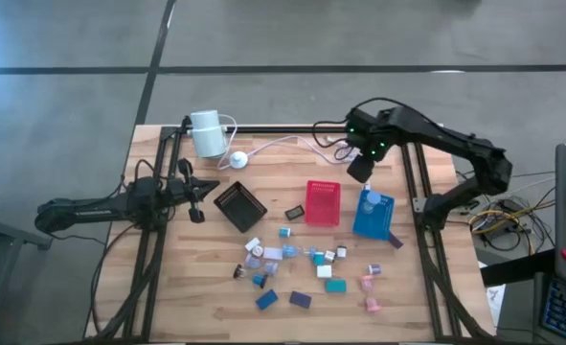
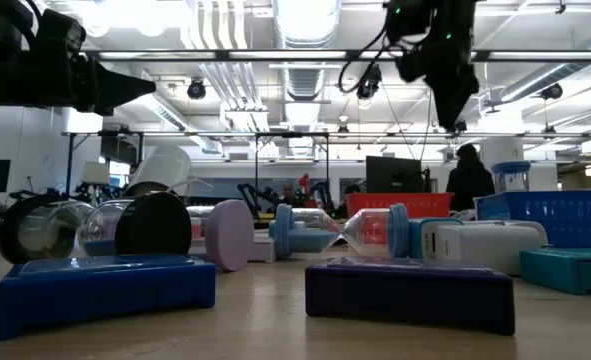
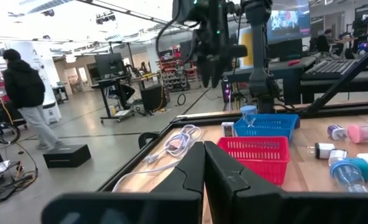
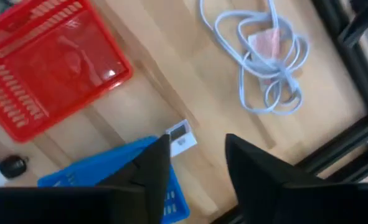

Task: Pick & Place Office items
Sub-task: Put the top white digital clock into the red bin

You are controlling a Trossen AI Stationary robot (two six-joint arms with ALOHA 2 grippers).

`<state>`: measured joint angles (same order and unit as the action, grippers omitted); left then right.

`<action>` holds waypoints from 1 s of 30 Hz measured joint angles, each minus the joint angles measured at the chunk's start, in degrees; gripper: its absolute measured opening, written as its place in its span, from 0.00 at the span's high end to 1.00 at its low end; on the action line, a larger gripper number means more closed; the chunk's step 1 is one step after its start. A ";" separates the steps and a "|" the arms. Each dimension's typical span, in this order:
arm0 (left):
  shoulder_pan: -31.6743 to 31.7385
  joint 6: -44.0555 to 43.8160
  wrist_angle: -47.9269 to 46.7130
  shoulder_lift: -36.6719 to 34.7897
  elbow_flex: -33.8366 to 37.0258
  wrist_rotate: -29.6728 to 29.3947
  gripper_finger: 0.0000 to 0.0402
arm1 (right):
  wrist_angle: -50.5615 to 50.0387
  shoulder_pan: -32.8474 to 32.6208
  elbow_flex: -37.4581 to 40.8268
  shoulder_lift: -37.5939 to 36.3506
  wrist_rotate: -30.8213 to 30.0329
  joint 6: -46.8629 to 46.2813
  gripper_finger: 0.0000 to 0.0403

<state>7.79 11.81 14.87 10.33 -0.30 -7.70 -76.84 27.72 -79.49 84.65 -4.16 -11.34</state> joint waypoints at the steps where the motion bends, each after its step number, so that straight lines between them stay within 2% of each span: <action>1: 0.02 0.00 0.00 0.00 0.00 0.00 0.98 | -0.61 0.33 -0.12 1.14 0.25 -1.60 0.57; 7: 0.02 0.00 0.00 0.00 0.00 0.02 0.98 | -2.72 2.37 0.15 6.61 0.28 -4.22 0.41; 13: 0.01 0.22 0.00 0.00 -0.02 0.05 0.98 | -1.66 2.68 0.35 9.26 0.17 -6.72 0.33; 20: 0.02 0.22 0.02 0.00 0.00 0.13 0.98 | -0.25 2.91 1.43 10.86 0.30 -8.90 0.33; 24: 0.01 0.22 0.04 0.00 0.00 0.14 0.98 | -0.30 2.94 3.44 10.72 3.79 -10.08 0.35; 30: 0.00 0.22 0.07 0.00 -0.02 0.13 0.98 | -0.09 3.42 6.05 11.07 5.29 -10.35 0.35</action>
<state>7.79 12.03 14.94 10.33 -0.32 -7.57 -76.93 31.14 -73.44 95.72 1.14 -21.69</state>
